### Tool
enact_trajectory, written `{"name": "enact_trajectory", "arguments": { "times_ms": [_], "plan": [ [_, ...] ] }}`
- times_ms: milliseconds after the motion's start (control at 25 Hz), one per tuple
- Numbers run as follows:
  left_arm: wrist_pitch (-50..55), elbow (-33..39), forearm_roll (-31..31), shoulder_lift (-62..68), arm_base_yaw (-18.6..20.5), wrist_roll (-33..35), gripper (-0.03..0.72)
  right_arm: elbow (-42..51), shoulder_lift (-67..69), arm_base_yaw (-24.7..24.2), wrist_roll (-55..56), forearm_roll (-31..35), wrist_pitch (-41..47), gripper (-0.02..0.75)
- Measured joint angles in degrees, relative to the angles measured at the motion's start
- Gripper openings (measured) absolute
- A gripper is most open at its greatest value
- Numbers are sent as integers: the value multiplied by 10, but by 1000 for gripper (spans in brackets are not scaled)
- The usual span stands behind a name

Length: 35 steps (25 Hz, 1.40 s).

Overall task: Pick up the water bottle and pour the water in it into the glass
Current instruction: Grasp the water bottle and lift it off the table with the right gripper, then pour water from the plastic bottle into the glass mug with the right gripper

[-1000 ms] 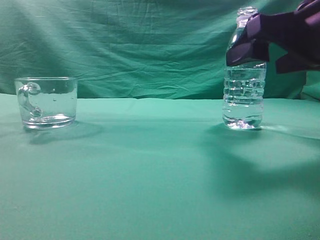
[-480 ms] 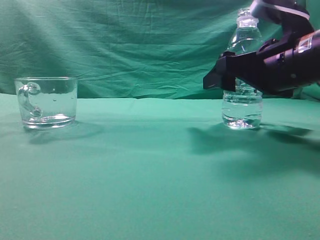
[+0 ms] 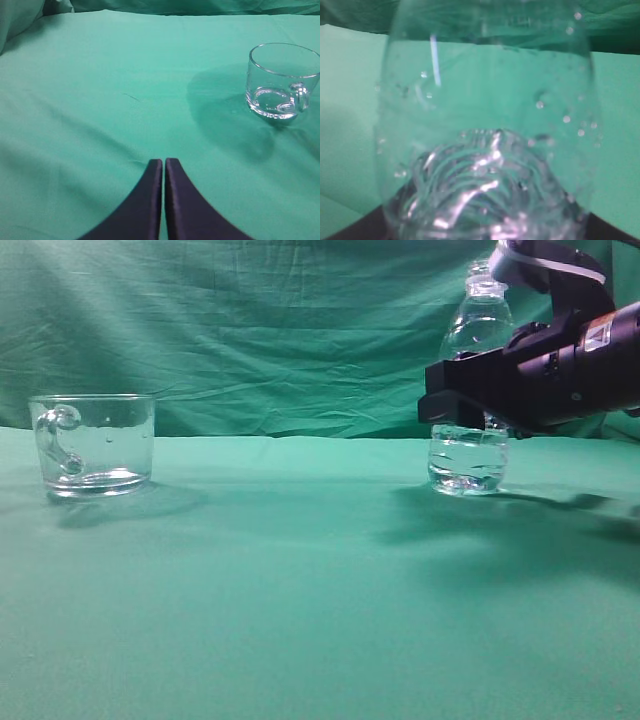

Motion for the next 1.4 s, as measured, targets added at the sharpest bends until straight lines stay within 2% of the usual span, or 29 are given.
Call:
{"name": "enact_trajectory", "arguments": {
  "times_ms": [80,120,160,200,240,440,480,560,760,960,1120,1400],
  "plan": [
    [0,0,0,0,0,0,0,0,0,0,-1,-1,1,420],
    [0,0,0,0,0,0,0,0,0,0,-1,-2,2,370],
    [0,0,0,0,0,0,0,0,0,0,-1,-2,3,352],
    [0,0,0,0,0,0,0,0,0,0,-1,-3,4,365],
    [0,0,0,0,0,0,0,0,0,0,-3,-3,6,306],
    [0,0,0,0,0,0,0,0,0,0,-11,-16,6,295],
    [0,0,0,0,0,0,0,0,0,0,-11,-23,8,254],
    [0,0,0,0,0,0,0,0,-15,0,-8,-44,30,269],
    [0,0,0,0,0,0,0,-7,-104,5,29,-106,143,269],
    [0,0,0,0,0,0,0,-83,-200,39,31,-134,386,269],
    [0,0,0,0,0,0,0,-159,-212,78,29,-149,545,269],
    [0,0,0,0,0,0,0,-282,-168,150,18,-221,672,269]
  ]
}}
